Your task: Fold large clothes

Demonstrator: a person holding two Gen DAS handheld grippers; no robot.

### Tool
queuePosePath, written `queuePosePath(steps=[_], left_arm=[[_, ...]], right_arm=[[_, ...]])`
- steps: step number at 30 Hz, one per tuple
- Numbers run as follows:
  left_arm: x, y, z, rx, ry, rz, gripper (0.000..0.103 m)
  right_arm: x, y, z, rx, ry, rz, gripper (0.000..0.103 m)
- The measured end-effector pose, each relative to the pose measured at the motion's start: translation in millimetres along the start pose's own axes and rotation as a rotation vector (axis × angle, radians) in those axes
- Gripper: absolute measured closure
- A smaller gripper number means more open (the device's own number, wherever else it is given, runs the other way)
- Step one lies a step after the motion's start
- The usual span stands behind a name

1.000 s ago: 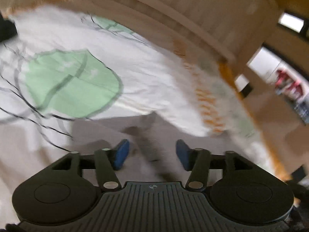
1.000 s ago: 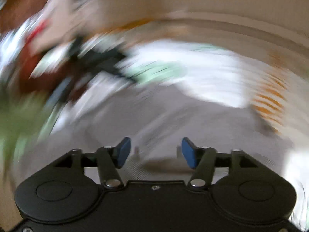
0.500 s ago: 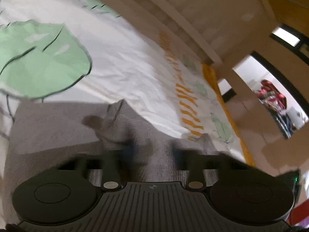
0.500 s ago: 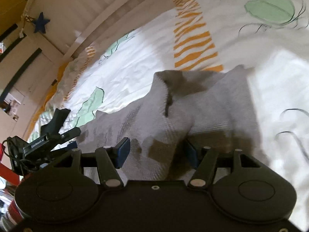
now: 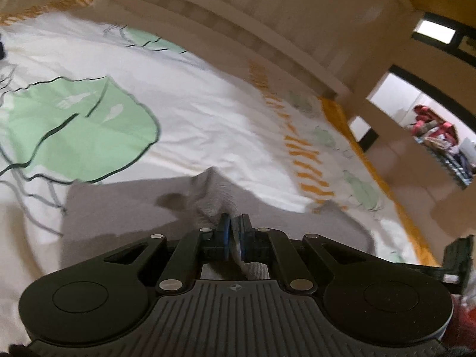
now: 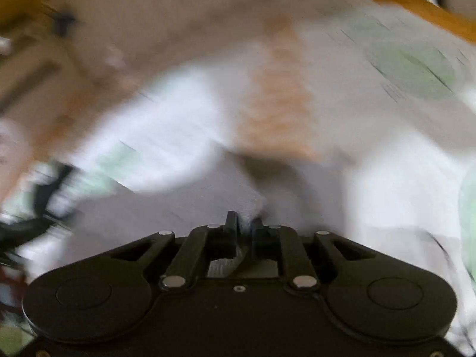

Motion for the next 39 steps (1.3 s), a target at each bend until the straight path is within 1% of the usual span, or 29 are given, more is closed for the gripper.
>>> queuePosePath(steps=[1, 2, 3, 4, 5, 7, 8, 9, 11, 12, 13, 14, 15, 17, 21, 23, 25, 27, 28, 29, 30, 31, 32, 34, 36, 37, 38, 39], left_arm=[[-4, 2, 0, -0.002, 0.010, -0.018, 0.097], [-8, 3, 0, -0.006, 0.019, -0.033, 0.097], [-12, 4, -1, -0.011, 0.027, -0.050, 0.097], [-16, 5, -1, -0.012, 0.032, -0.076, 0.097], [-19, 6, -2, -0.012, 0.035, -0.095, 0.097], [-22, 9, -5, -0.013, 0.049, -0.118, 0.097], [-22, 10, -6, -0.013, 0.055, -0.118, 0.097], [-20, 11, -8, -0.012, 0.054, -0.114, 0.096], [-13, 11, -11, -0.011, 0.036, -0.105, 0.095], [-8, 11, -13, -0.013, 0.024, -0.089, 0.091], [-5, 10, -13, -0.016, 0.016, -0.075, 0.085], [-2, 8, -13, -0.021, 0.012, -0.059, 0.070], [-1, 6, -14, -0.025, 0.013, -0.042, 0.061], [0, 1, -13, -0.029, 0.032, -0.022, 0.060], [-2, -12, -13, -0.041, 0.064, -0.013, 0.059], [-3, -16, -13, -0.045, 0.070, -0.007, 0.058], [-5, -18, -13, -0.042, 0.082, 0.001, 0.057], [-7, -21, -13, -0.038, 0.096, 0.031, 0.061], [-6, -22, -14, -0.033, 0.097, 0.047, 0.073], [-5, -22, -14, -0.025, 0.088, 0.051, 0.098], [-3, -20, -16, -0.018, 0.076, 0.045, 0.100], [-1, -18, -17, -0.018, 0.065, 0.044, 0.100], [1, -15, -19, -0.021, 0.066, 0.045, 0.100], [2, -7, -23, -0.025, 0.093, 0.063, 0.100], [-1, 0, -24, -0.036, 0.093, 0.057, 0.099], [-3, 1, -22, -0.052, 0.085, 0.039, 0.099], [-7, 1, -19, -0.074, 0.083, 0.019, 0.099], [-11, -1, -14, -0.104, 0.090, 0.000, 0.099]], right_arm=[[6, 0, 2, -0.013, -0.015, -0.008, 0.076], [8, 4, 1, -0.015, -0.037, -0.025, 0.069], [7, 9, -3, -0.018, -0.044, -0.022, 0.064], [5, 14, -8, -0.009, -0.037, -0.009, 0.053], [2, 21, -12, 0.021, -0.022, 0.005, 0.045], [-6, 33, -17, 0.072, 0.011, 0.021, 0.044], [-10, 39, -17, 0.088, 0.028, 0.020, 0.044], [-19, 45, -18, 0.094, 0.049, 0.010, 0.044], [-37, 44, -15, 0.071, 0.086, -0.029, 0.044], [-49, 43, -11, 0.039, 0.100, -0.063, 0.044], [-58, 41, -5, 0.002, 0.107, -0.101, 0.044], [-69, 39, 2, -0.033, 0.118, -0.146, 0.044], [-80, 38, 9, -0.056, 0.147, -0.182, 0.044], [-104, 38, 23, -0.075, 0.262, -0.213, 0.044], [-155, 36, 66, -0.083, 0.620, -0.197, 0.046], [-167, 33, 84, -0.090, 0.724, -0.169, 0.046], [-173, 27, 98, -0.085, 0.833, -0.113, 0.046], [-175, 21, 109, -0.075, 0.924, -0.073, 0.048], [-176, 20, 113, -0.067, 0.952, -0.062, 0.057], [-176, 23, 115, -0.055, 0.967, -0.056, 0.075], [-176, 24, 113, -0.040, 0.975, -0.046, 0.084], [-176, 27, 110, -0.030, 0.967, -0.051, 0.089], [-177, 32, 106, -0.025, 0.940, -0.079, 0.089], [-176, 48, 91, -0.032, 0.819, -0.198, 0.089], [-176, 59, 80, -0.052, 0.746, -0.309, 0.089], [-175, 62, 80, -0.067, 0.735, -0.337, 0.089], [-175, 60, 82, -0.091, 0.736, -0.344, 0.089], [-174, 54, 89, -0.124, 0.751, -0.332, 0.088]])
Point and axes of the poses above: each gripper's, at about its wrist camera, not at the fingertips, and y roughly against the way its jaws point, x to its right, z to its underside, the point moved 5 cm from there along -y, roughly the way its jaws point, and after that the axes turned 6 degrees about z, right-handed, at the moved point
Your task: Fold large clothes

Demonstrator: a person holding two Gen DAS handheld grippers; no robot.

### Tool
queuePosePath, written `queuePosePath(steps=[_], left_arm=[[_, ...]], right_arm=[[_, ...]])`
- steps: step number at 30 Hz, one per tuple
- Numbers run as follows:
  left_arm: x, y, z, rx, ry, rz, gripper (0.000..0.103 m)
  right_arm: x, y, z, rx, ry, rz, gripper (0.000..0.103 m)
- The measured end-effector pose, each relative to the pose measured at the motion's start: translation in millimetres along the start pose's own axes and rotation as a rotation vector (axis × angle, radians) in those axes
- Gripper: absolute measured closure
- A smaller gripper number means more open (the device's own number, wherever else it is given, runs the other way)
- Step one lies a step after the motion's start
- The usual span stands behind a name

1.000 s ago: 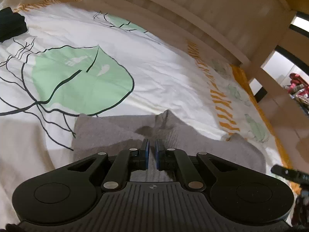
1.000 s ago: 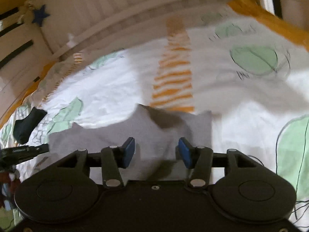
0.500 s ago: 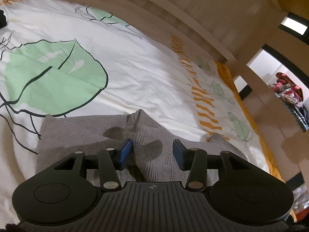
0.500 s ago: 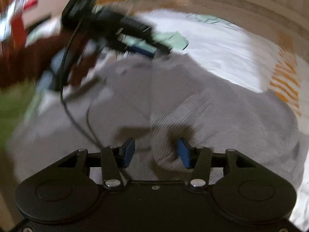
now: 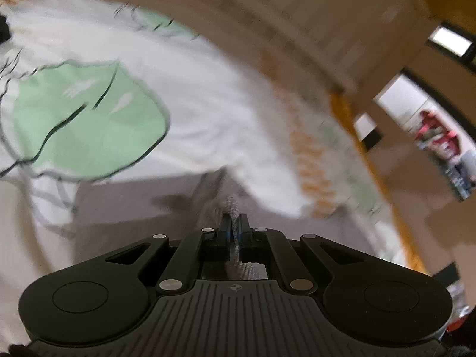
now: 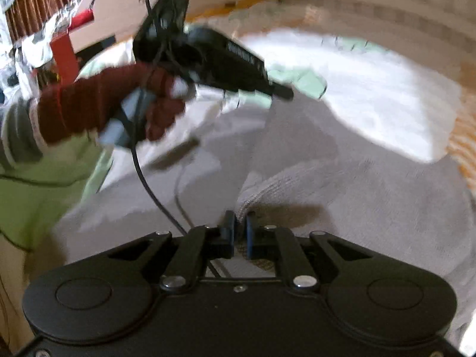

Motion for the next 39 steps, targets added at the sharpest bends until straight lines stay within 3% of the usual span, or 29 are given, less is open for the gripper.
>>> queuePosePath(steps=[2, 4, 6, 7, 8, 9, 12, 17, 19, 21, 23, 25, 28, 30, 34, 39], left_arm=[[-12, -7, 9, -0.058, 0.027, -0.046, 0.096], [-20, -12, 14, -0.087, 0.044, -0.062, 0.095], [-22, -12, 12, -0.070, 0.074, -0.031, 0.094], [-22, -12, 10, -0.059, 0.087, -0.012, 0.091], [-21, -13, 7, -0.053, 0.094, 0.004, 0.081], [-19, -15, 5, -0.049, 0.098, 0.023, 0.068], [-16, -23, 3, -0.040, 0.133, 0.112, 0.051], [-13, -44, 1, -0.028, 0.260, 0.254, 0.043], [-9, -40, -3, 0.040, 0.270, 0.347, 0.043], [-7, -28, -10, 0.135, 0.253, 0.391, 0.041], [-8, -15, -17, 0.192, 0.224, 0.355, 0.038], [-10, -3, -22, 0.246, 0.178, 0.245, 0.036], [3, 9, -27, 0.237, -0.006, -0.002, 0.036], [21, 12, -25, 0.219, -0.147, -0.093, 0.036], [54, 5, -14, 0.179, -0.312, -0.125, 0.036], [62, -11, 9, 0.090, -0.353, -0.086, 0.036]], right_arm=[[-3, -18, 11, -0.084, 0.026, 0.011, 0.079], [-9, -32, 24, -0.165, 0.075, 0.017, 0.076], [-10, -30, 22, -0.162, 0.082, 0.003, 0.068], [-10, -27, 20, -0.159, 0.063, -0.020, 0.058], [-9, -25, 19, -0.152, 0.046, -0.035, 0.055], [-9, -26, 18, -0.149, 0.035, -0.044, 0.055], [-16, -32, 22, -0.170, 0.055, -0.032, 0.055], [-18, -36, 22, -0.178, 0.025, -0.044, 0.055], [-17, -38, 20, -0.181, 0.003, -0.053, 0.055], [-19, -38, 19, -0.182, -0.010, -0.060, 0.055], [-17, -38, 20, -0.182, -0.021, -0.067, 0.055], [-13, -39, 21, -0.180, -0.036, -0.075, 0.055], [-13, -42, 20, -0.181, -0.054, -0.092, 0.054], [-14, -35, 20, -0.179, -0.053, -0.106, 0.052], [15, -15, 5, -0.055, -0.198, -0.137, 0.033], [57, 3, -5, 0.184, -0.367, -0.038, 0.029]])
Point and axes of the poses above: each gripper's, at about its wrist camera, not at the fingertips, and y roughly against the way its jaws point, x to its right, z to its underside, the point moved 5 cm from there along -y, roughly the way its jaws point, and after that the axes turned 6 degrees about z, right-handed, at the moved point
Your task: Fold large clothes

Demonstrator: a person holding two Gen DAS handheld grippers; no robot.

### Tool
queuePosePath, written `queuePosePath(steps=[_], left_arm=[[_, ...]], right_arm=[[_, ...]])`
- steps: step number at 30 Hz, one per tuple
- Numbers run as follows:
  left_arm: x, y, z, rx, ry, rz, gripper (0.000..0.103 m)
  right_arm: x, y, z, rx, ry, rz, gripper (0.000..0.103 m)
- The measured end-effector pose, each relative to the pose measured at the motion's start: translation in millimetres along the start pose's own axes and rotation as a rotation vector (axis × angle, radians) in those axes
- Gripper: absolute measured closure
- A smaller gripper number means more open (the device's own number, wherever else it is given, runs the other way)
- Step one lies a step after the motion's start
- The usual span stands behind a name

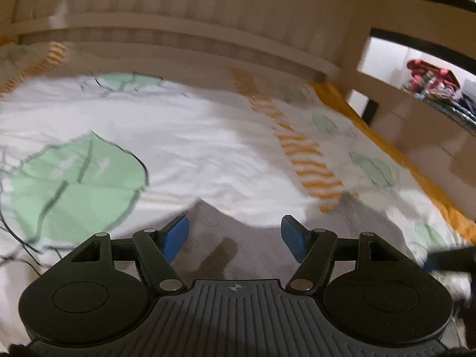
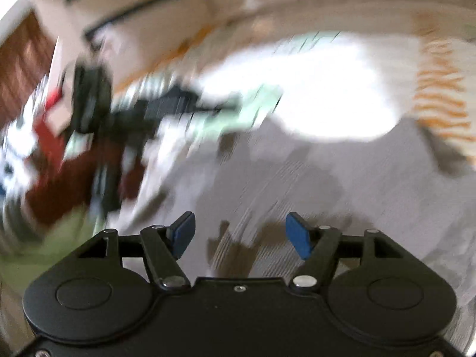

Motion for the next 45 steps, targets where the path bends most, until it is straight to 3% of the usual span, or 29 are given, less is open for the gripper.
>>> queuePosePath(steps=[2, 4, 7, 9, 14, 19, 24, 27, 30, 33, 37, 45], left_arm=[[-1, -8, 11, -0.039, 0.002, 0.007, 0.034], [-6, -16, 21, -0.089, -0.018, -0.022, 0.034], [-21, -25, 37, -0.167, -0.027, -0.095, 0.035], [-28, -24, 41, -0.180, -0.025, -0.129, 0.034], [-29, -19, 43, -0.178, -0.038, -0.150, 0.033], [-28, 2, 42, -0.139, 0.012, -0.112, 0.031], [-20, 37, 24, -0.014, 0.059, -0.086, 0.003], [-5, 65, 15, 0.061, 0.056, -0.067, 0.001], [13, 100, 18, 0.103, 0.042, -0.074, 0.000], [28, 132, 30, 0.098, 0.051, -0.058, 0.000], [40, 175, 50, 0.090, 0.068, -0.061, 0.000], [55, 222, 105, -0.010, 0.128, -0.017, 0.000]], right_arm=[[11, 3, -6, 0.075, -0.032, 0.019, 0.014], [30, 0, -6, 0.087, -0.040, 0.086, 0.014], [71, -10, 3, 0.023, -0.119, 0.282, 0.016], [96, -12, 10, -0.012, -0.165, 0.367, 0.026], [94, -14, 9, -0.012, -0.094, 0.383, 0.025], [91, -1, 8, 0.023, -0.089, 0.354, 0.020], [88, 31, -3, 0.115, -0.142, 0.340, 0.013], [79, 53, -12, 0.189, -0.177, 0.327, 0.003], [66, 76, -16, 0.246, -0.179, 0.322, 0.001], [48, 99, -5, 0.280, -0.199, 0.323, 0.000], [18, 127, 21, 0.256, -0.201, 0.319, 0.000], [-26, 174, 81, 0.145, -0.282, 0.354, 0.000]])
Point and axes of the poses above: each gripper's, at about its wrist camera, not at the fingertips, and y roughly against the way its jaws point, x to its right, z to its underside, the point moved 5 cm from there along -y, roughly the way its jaws point, and after that the axes turned 6 degrees about z, right-handed, at the moved point
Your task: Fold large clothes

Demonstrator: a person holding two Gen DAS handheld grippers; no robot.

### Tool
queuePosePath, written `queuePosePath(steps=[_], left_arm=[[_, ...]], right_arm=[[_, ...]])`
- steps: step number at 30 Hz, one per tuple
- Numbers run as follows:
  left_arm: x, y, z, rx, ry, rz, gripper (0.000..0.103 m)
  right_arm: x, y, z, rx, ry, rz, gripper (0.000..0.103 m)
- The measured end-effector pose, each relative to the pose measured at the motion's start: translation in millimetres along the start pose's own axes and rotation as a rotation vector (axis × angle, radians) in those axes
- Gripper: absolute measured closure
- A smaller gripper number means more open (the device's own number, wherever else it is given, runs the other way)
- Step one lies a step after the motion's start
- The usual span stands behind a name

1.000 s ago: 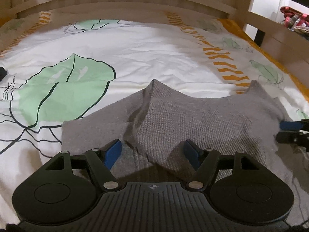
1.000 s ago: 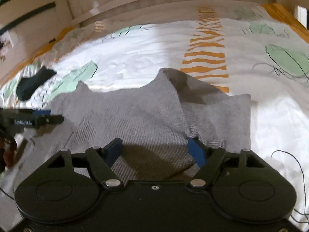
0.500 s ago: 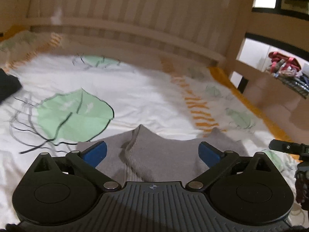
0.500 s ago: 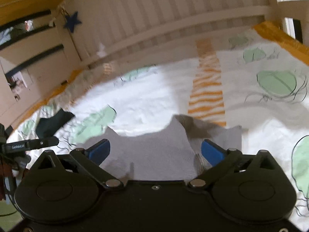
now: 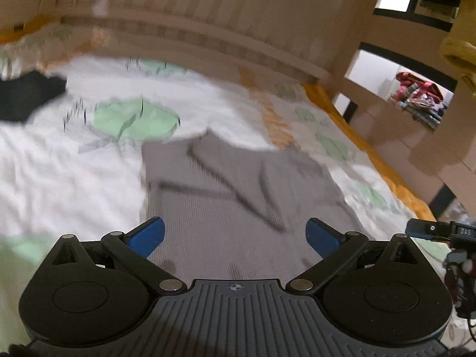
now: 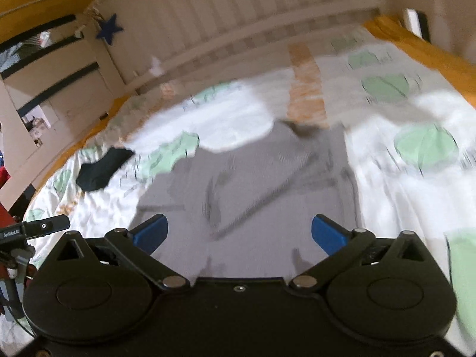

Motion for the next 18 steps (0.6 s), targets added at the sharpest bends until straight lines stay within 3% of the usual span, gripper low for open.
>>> queuePosePath(steps=[5, 12, 18], left_arm=[[-2, -2, 42, -0.109, 0.017, 0.009, 0.000], [-8, -2, 96, -0.252, 0.030, -0.001, 0.000], [-16, -12, 111, -0.306, 0.030, -0.025, 0.000]], right_arm=[[6, 16, 31, -0.094, -0.050, 0.039, 0.000], [33, 20, 78, -0.246, -0.232, 0.070, 0.000], [29, 25, 98, -0.272, -0.205, 0.047, 0.000]])
Point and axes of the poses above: each gripper's, at about its wrist camera, not at the fingertips, and y roughly against the way its jaws point, x to its right, z to its underside, the point moved 5 cm from there along -y, roughly the way its jaws point, and after that the axes turned 6 degrees about z, right-handed, at the moved point
